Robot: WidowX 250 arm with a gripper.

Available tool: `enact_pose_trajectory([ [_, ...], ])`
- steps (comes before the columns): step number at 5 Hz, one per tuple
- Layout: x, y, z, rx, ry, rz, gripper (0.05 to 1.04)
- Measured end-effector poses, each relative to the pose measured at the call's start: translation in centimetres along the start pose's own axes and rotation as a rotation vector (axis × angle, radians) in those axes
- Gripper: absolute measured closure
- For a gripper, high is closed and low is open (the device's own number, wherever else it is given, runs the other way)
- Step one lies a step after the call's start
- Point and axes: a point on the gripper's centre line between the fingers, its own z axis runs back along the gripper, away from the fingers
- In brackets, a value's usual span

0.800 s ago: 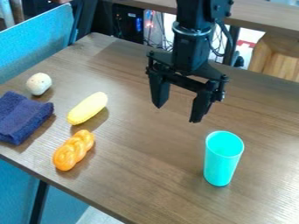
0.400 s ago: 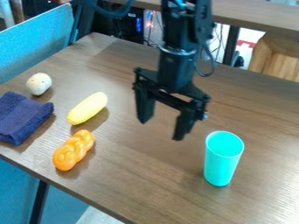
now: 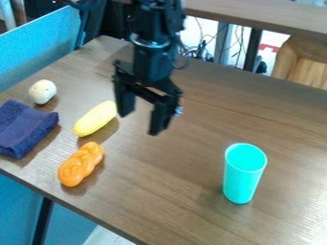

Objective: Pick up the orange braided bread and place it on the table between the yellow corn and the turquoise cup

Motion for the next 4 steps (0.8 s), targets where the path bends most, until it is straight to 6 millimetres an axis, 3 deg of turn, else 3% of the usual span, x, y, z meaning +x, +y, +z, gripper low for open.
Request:
enact_pose_trajectory([
  [2,-1.2,3.7,-2.6,0.022,0.084,0.041,0.083],
  [4,-1.9,4.4,-5.4,-0.026,-0.037,0.090,0.083],
])
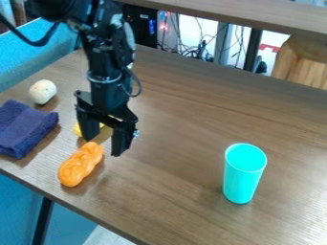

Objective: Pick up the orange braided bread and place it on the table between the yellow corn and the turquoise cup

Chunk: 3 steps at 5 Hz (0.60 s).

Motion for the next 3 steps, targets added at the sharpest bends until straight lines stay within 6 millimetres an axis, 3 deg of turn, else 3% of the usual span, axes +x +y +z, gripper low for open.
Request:
enact_pose_trajectory([
  [1,-1.50,0.44,-1.27,-0.032,-0.043,0.057,0.083],
  [3,-1.91,1.26,-0.99,0.016,-0.031,0.146,0.083],
])
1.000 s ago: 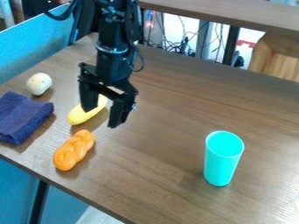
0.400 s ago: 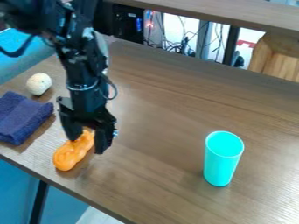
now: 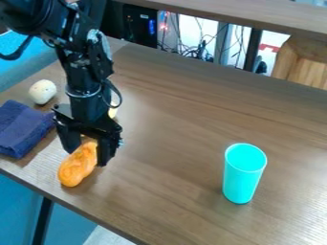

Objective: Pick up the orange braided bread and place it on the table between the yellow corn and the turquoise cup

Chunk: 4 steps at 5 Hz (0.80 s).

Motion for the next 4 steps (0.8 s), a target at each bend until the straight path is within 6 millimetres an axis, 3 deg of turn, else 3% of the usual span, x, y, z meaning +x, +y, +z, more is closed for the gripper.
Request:
enact_pose_trajectory([
  [2,-0.3,0.9,0.2,0.000,0.016,0.038,0.083],
  [4,0.4,0.9,-2.1,-0.004,0.120,0.049,0.083],
])
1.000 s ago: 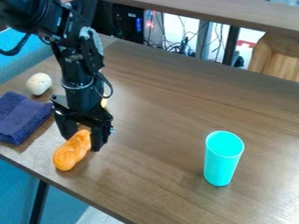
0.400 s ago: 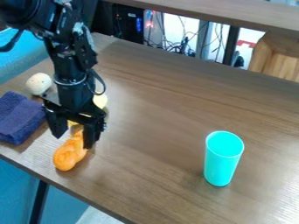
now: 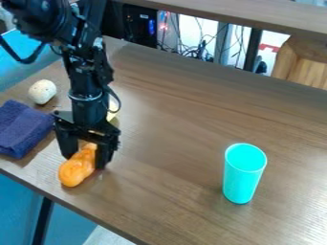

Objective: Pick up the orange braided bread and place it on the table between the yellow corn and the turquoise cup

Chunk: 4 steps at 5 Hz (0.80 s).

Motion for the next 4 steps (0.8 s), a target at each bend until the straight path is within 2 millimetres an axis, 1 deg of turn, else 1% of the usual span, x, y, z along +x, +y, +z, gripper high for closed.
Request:
enact_pose_trajectory([
  [1,0.0,0.3,-0.3,0.028,0.026,0.034,0.124],
  [2,-0.2,0.2,-0.4,0.050,0.037,0.043,0.285],
  [3,0.2,0.0,-0.3,0.044,0.011,0.033,0.285],
  [4,0.8,-1.3,0.8,0.033,-0.059,-0.002,0.285],
])
